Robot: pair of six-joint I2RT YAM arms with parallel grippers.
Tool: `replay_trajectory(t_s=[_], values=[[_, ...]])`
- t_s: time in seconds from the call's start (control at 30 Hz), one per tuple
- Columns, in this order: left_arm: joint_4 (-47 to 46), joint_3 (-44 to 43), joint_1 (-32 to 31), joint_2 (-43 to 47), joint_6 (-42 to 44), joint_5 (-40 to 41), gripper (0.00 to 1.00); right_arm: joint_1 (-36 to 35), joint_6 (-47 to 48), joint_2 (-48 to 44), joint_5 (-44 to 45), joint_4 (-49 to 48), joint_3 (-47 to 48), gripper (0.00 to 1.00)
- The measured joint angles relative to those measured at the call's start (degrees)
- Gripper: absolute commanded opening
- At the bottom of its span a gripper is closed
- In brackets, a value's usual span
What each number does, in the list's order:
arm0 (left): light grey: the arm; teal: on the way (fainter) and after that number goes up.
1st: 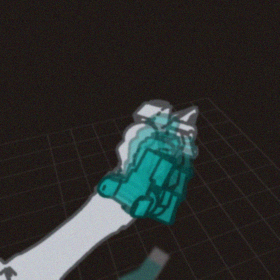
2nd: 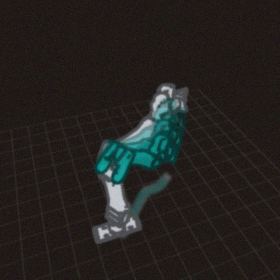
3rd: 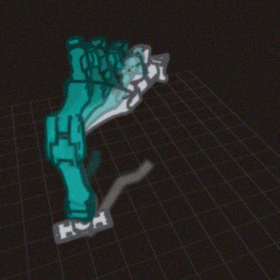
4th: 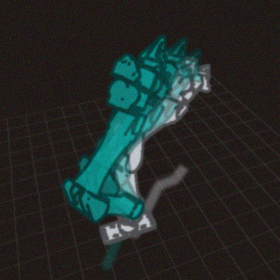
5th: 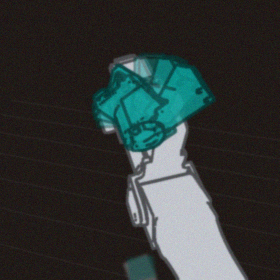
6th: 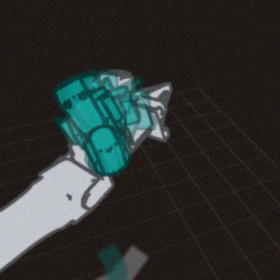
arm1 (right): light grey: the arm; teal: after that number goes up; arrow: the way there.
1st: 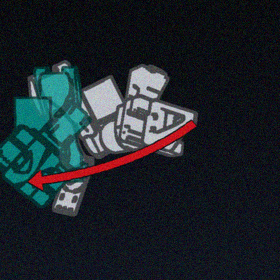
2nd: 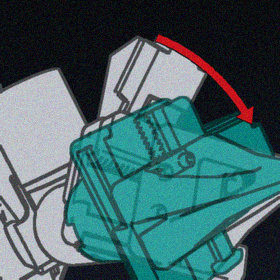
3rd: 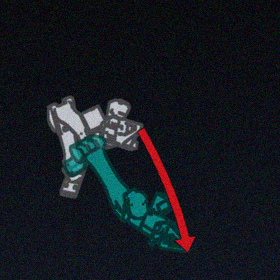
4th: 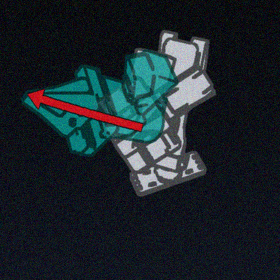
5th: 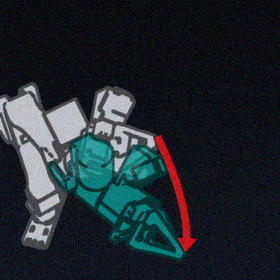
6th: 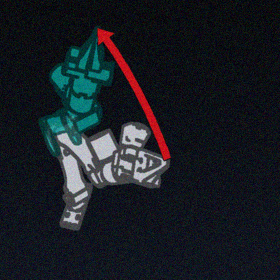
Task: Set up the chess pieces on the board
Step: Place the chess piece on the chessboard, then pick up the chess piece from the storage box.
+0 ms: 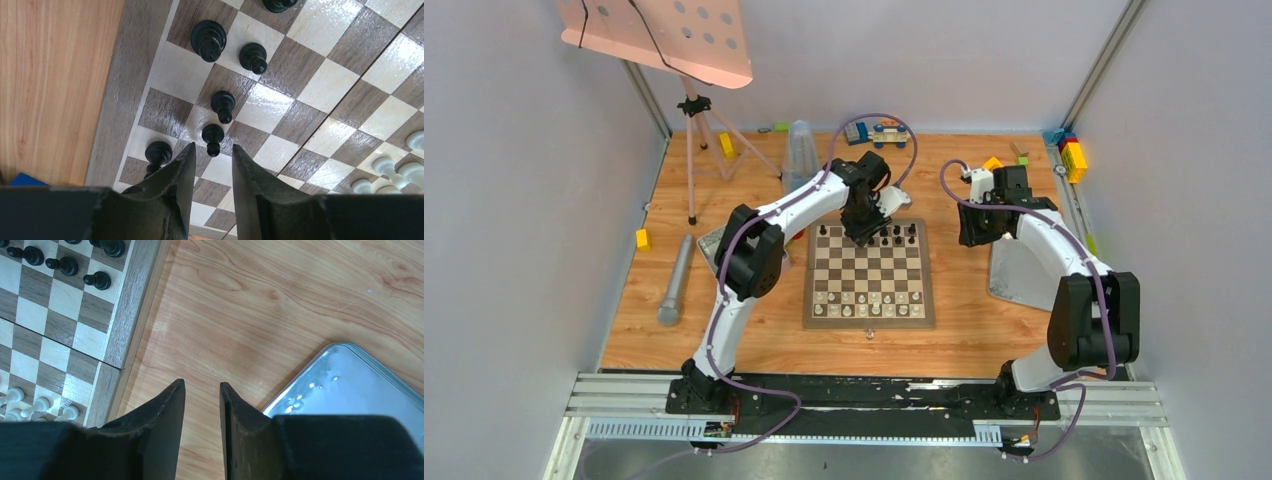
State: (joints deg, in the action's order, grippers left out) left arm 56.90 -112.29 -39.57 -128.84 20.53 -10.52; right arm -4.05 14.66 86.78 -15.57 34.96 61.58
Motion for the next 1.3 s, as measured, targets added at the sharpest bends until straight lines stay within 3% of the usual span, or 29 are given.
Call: replay_trajectory(t_s=[0.2, 0.43, 0.53, 0.63, 0.87, 1.07, 1.3], values=[[0.9, 1.1, 0.0, 4.1, 0.2, 0.5, 0.46, 0.0, 0.0, 0.3, 0.0, 0.1, 0.0, 0.32], [-1.4, 13.2, 1.7, 21.0, 0.2, 3.6, 0.54, 0.0, 0.0, 0.3, 0.0, 0.2, 0.0, 0.32], [-2.4, 18.7, 5.3, 26.5, 0.1, 4.2, 0.57, 0.0, 0.0, 0.3, -0.2, 0.2, 0.0, 0.32], [-3.8, 25.4, 12.9, 30.3, -0.1, 4.7, 0.58, 0.0, 0.0, 0.3, -0.4, 0.2, 0.0, 0.32], [-5.7, 40.4, 28.2, 34.6, 0.4, 6.6, 0.61, 0.0, 0.0, 0.3, -0.4, 0.3, 0.0, 0.32], [-8.0, 47.3, 30.6, 36.2, 1.0, 6.6, 0.61, 0.0, 0.0, 1.0, -1.0, 0.3, 0.0, 0.32], [-12.5, 49.3, 30.7, 34.6, 1.5, 6.9, 0.56, 0.0, 0.0, 2.4, -1.5, 0.3, 0.0, 0.32]])
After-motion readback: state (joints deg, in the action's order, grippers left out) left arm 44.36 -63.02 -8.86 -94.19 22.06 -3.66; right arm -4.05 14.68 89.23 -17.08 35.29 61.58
